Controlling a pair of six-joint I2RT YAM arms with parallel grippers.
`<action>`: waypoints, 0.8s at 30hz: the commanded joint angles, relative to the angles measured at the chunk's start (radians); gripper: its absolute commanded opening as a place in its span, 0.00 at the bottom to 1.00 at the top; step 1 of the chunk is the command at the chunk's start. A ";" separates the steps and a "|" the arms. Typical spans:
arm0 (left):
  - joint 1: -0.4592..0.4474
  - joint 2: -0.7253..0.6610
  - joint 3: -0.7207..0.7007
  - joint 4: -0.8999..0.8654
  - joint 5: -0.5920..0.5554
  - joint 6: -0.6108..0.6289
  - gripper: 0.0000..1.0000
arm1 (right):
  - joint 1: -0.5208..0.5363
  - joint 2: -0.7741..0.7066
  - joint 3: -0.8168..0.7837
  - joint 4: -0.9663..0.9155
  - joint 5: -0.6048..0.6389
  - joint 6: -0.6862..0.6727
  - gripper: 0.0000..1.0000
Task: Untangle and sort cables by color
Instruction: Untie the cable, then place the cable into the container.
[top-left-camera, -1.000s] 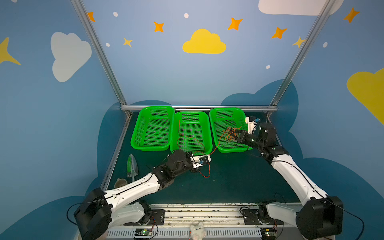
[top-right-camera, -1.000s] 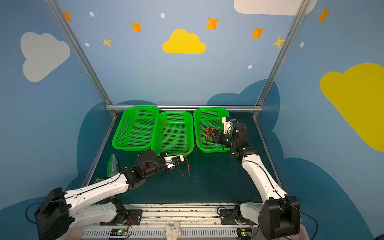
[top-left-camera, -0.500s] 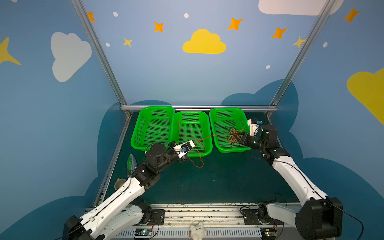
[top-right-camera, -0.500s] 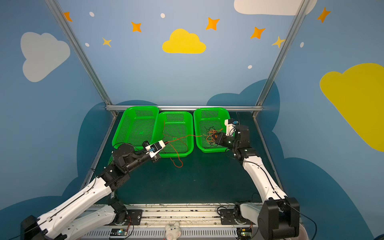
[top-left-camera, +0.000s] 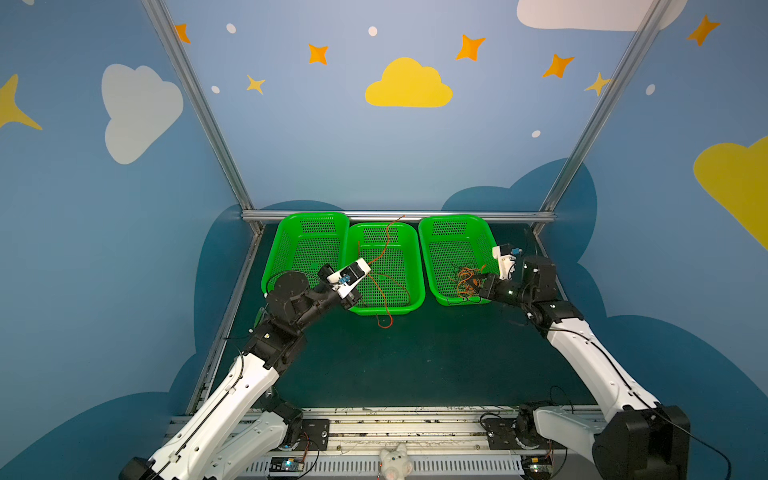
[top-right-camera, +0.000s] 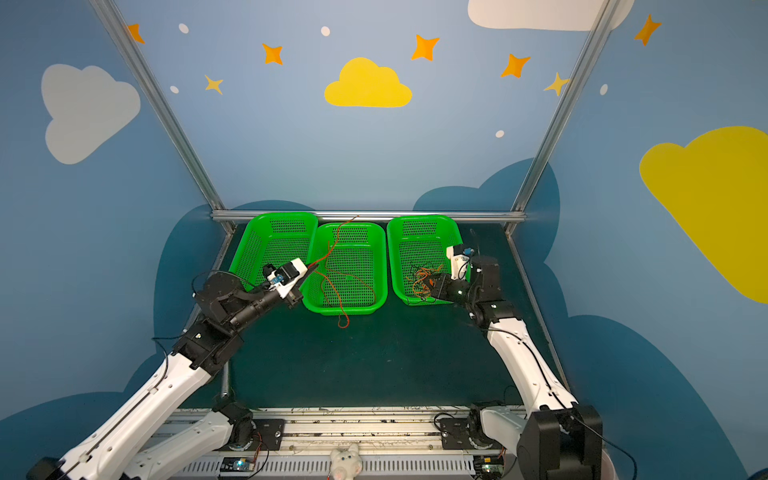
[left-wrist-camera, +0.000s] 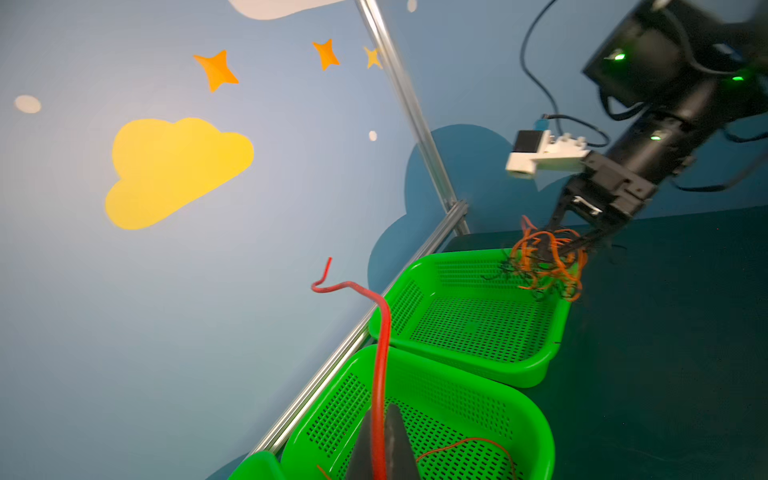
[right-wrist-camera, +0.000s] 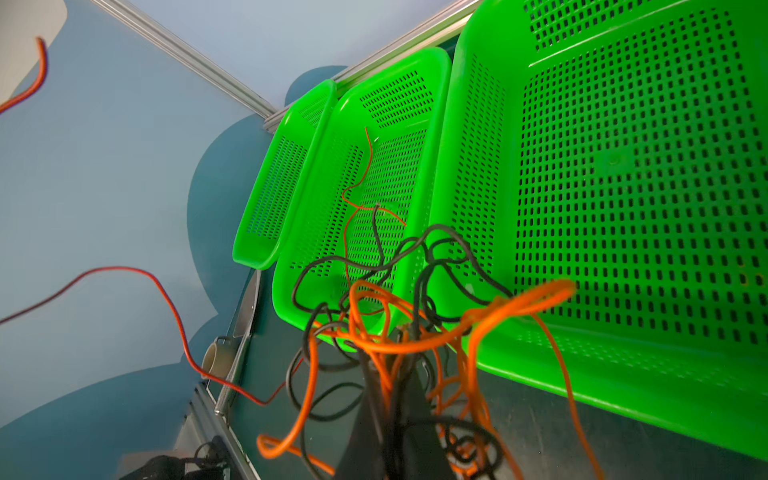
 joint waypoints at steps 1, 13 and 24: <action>0.062 0.023 0.061 -0.011 0.052 -0.053 0.03 | 0.041 -0.052 -0.065 -0.013 0.007 -0.021 0.00; 0.311 0.196 0.234 0.007 0.151 -0.121 0.03 | 0.262 -0.176 -0.300 0.031 0.173 -0.099 0.00; 0.306 0.369 0.417 0.096 0.215 -0.235 0.03 | 0.341 -0.004 -0.353 0.130 0.221 -0.175 0.00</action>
